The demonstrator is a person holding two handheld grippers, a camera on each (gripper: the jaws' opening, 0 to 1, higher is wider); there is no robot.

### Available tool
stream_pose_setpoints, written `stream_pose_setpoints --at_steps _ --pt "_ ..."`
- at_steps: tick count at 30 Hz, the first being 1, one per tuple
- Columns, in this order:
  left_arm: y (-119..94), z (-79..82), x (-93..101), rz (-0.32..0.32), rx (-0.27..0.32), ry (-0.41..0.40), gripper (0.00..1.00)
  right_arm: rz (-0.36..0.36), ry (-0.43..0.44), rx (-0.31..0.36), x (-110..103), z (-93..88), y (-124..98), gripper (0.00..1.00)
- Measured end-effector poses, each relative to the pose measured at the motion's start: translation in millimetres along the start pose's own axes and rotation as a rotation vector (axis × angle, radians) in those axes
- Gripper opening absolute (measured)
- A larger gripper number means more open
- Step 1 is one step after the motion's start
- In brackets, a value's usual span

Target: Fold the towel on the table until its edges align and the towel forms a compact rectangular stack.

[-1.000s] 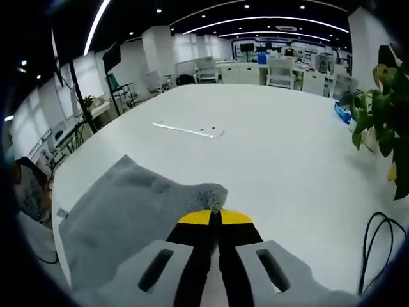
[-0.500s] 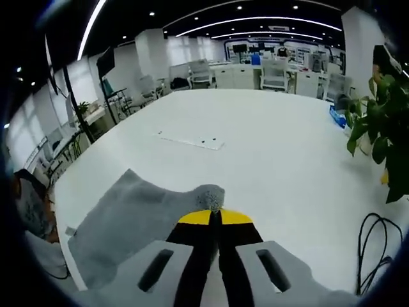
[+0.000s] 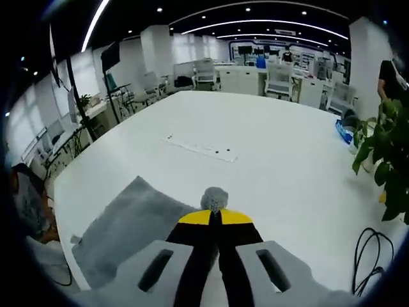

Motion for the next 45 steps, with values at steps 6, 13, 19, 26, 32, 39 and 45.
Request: stream_pose_setpoints --at_steps 6,13,19,26,32,39,45 --pt "-17 1.6 -7.3 0.013 0.02 -0.001 0.03 -0.008 0.05 0.011 -16 10.8 8 0.0" --pt "-32 -2.2 -20.8 0.032 0.029 -0.017 0.03 -0.001 0.049 0.013 -35 16.2 20 0.0" --pt "-42 -4.1 -29.4 0.049 0.048 -0.027 0.03 0.008 0.04 0.015 -49 19.7 29 0.0" --pt "-56 -5.3 -32.3 0.078 0.066 -0.039 0.03 0.014 0.045 0.022 -64 25.7 35 0.0" --pt "-68 -7.7 -39.6 0.139 0.067 -0.06 0.03 0.016 0.088 0.037 -78 29.9 42 0.0" --pt "-80 -14.5 -43.0 0.168 0.056 -0.085 0.03 0.047 0.1 0.041 -100 28.7 53 0.0" --pt "-90 -16.5 -51.0 0.202 0.038 -0.106 0.03 0.068 0.085 0.037 -118 27.2 64 0.0"
Point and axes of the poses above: the point that each gripper's makers call its tool centre point, and the gripper's own axes: y roughly forward along the fingers, x roughly to its right, z roughly out of its top, the point moved 9 cm from there along -y, roughly backward along the fingers, and after that the axes turned 14 degrees about x, right-handed, at the moved point
